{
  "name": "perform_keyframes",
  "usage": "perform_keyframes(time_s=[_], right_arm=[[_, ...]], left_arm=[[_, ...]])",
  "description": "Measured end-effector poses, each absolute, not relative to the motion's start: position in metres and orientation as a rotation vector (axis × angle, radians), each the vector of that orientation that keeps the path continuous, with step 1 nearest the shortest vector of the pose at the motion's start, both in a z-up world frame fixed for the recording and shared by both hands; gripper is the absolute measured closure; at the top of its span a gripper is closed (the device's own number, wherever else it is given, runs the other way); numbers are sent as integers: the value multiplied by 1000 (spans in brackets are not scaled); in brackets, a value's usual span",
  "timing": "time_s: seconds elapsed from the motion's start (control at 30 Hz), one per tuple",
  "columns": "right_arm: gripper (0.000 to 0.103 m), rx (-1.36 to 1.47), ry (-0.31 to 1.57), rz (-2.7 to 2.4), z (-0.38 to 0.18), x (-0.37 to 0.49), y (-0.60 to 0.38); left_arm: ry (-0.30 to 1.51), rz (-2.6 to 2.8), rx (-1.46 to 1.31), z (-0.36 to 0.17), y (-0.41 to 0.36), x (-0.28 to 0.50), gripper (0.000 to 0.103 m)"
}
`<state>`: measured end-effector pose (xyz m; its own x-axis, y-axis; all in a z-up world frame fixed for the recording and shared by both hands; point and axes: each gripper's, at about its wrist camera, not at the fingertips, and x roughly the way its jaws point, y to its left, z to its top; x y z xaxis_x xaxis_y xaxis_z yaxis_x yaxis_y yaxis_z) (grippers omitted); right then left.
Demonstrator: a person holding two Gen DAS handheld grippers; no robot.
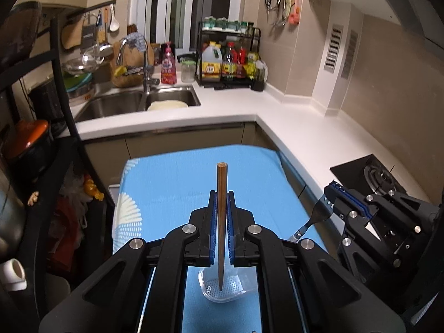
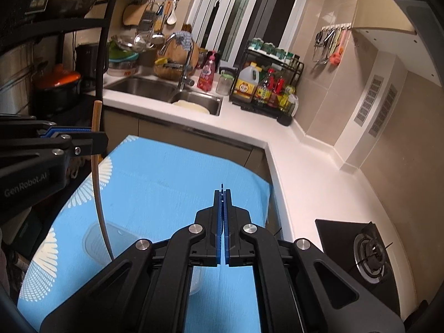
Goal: Organize utensils
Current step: 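Carry the chopstick into the clear holder with the left tool while the right tool carries the fork there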
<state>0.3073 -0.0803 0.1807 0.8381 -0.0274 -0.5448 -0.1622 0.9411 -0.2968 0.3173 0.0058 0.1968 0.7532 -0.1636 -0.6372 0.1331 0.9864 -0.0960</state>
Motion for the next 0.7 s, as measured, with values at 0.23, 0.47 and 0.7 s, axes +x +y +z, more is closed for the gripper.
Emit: perform_keyframes(time_s=[0.23,0.47,0.7], right_arm=[[102,-355,644,89,156,310,-76],[102,-336,675,82,148,315,-78],[100,-335,681,79,150,315,-80]], left_arm=[[745,-161,-29,168,2,320,96],[736,-147,-30,168,0,321,96],[748,-166,-22,164,-4,319,96]])
